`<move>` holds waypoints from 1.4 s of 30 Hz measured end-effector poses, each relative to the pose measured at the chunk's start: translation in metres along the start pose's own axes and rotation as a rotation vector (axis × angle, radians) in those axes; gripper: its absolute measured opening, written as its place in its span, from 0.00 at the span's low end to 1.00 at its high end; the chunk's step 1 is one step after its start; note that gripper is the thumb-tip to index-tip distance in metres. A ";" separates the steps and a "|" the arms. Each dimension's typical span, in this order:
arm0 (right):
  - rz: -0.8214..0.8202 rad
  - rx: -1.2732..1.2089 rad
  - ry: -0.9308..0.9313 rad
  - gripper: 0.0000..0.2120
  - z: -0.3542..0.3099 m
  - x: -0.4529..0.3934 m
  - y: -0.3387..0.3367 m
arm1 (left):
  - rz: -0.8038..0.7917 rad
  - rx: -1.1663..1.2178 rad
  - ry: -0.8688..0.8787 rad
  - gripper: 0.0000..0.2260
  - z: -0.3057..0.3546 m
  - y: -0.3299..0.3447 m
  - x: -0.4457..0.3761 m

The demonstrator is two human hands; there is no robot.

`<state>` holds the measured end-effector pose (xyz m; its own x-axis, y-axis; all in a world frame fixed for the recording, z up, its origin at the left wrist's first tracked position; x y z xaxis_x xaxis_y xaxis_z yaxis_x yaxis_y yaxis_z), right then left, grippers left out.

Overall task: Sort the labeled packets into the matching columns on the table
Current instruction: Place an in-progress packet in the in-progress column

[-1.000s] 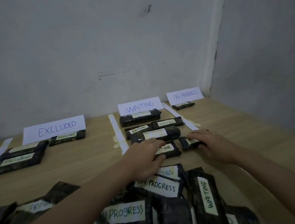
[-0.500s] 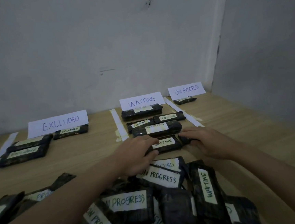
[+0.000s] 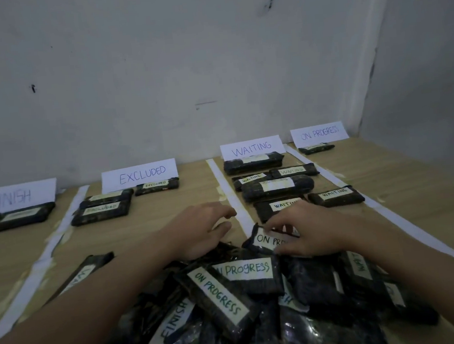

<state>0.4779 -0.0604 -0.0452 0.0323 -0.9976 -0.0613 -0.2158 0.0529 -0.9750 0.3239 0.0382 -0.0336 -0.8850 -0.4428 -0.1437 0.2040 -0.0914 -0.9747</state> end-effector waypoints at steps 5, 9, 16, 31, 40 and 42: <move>0.140 -0.205 0.053 0.20 -0.009 -0.005 -0.008 | 0.031 0.157 -0.043 0.17 0.001 0.002 0.006; 0.333 -0.377 0.050 0.20 -0.015 -0.009 -0.025 | 0.119 0.534 -0.155 0.15 0.005 0.001 0.005; 0.513 -0.504 0.016 0.27 -0.017 -0.008 -0.054 | 0.301 0.950 -0.291 0.08 -0.005 -0.023 -0.002; 0.778 0.118 -0.038 0.32 0.009 0.006 -0.051 | 0.367 1.027 -0.330 0.07 0.016 -0.015 -0.039; 0.732 0.342 0.052 0.29 0.079 0.007 -0.057 | 0.333 0.975 -0.239 0.08 0.062 0.002 -0.124; 0.690 0.352 0.077 0.26 0.102 0.005 -0.060 | 0.319 0.921 -0.201 0.07 0.070 0.009 -0.146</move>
<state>0.5904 -0.0637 -0.0090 -0.0675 -0.7333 -0.6765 0.1605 0.6613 -0.7328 0.4844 0.0395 -0.0091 -0.6622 -0.7023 -0.2612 0.7407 -0.5608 -0.3700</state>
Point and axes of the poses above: each hand's wrist, its own x-axis away from the middle knuckle, its own y-axis out of the palm, z = x × y, the point moved 4 cm from there along -x, towards the middle knuckle, and after that the axes turned 5 degrees about z, right-handed, at the moved point
